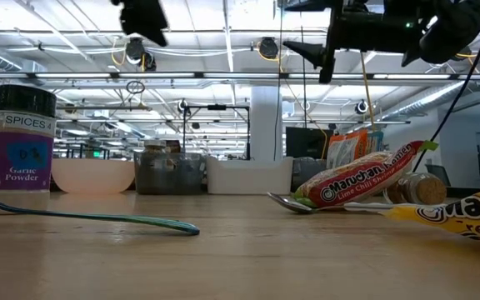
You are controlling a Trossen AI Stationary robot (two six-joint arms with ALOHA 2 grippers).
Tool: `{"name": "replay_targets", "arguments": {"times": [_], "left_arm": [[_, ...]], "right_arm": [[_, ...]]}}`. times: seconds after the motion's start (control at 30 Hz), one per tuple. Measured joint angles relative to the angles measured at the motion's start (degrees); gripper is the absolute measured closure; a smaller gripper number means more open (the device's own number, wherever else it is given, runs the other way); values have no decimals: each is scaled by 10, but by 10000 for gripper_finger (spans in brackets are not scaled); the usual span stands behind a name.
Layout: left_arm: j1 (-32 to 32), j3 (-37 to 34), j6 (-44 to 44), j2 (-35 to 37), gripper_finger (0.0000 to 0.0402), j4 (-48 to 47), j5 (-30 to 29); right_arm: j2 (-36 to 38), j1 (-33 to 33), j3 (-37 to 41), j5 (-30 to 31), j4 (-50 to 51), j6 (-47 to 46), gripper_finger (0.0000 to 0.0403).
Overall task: Pick & Place Food Item
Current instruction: Put the green noodle pack into the right black bin
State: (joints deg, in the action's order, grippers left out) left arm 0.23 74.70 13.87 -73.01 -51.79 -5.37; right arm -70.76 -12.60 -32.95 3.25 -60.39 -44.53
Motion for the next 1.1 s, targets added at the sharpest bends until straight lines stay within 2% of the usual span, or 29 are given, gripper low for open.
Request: {"name": "replay_targets", "arguments": {"times": [0.1,0.2,0.27,0.33,0.43,0.53,0.63,0.73,0.8,0.87,1.0,1.1], "left_arm": [[1,0,4,-10,162,57,-73],[7,0,16,-26,161,130,-89],[11,0,8,-39,163,153,-60],[17,1,-3,-50,166,202,-7],[30,0,-11,-76,171,247,93],[45,0,-24,-104,175,279,178],[57,0,-24,-132,178,319,224],[69,0,-10,-157,176,342,259],[77,0,3,-169,174,333,277],[80,0,11,-179,172,338,291],[84,1,6,-183,177,326,305],[85,0,-2,-180,184,307,305]], "right_arm": [[0,11,0,0,-22,-28,126],[0,15,0,-1,-73,-42,126],[0,15,0,0,-122,-43,126],[2,15,-5,0,-161,-42,126],[15,15,-37,-16,-141,-25,126],[31,16,-98,-57,-2,3,128],[47,19,-179,-93,257,39,135],[49,26,-266,-94,537,70,145],[40,33,-306,-91,666,77,150],[41,39,-314,-90,757,67,154],[44,53,-293,-89,870,15,159],[49,75,-262,-67,904,-30,160]]}}
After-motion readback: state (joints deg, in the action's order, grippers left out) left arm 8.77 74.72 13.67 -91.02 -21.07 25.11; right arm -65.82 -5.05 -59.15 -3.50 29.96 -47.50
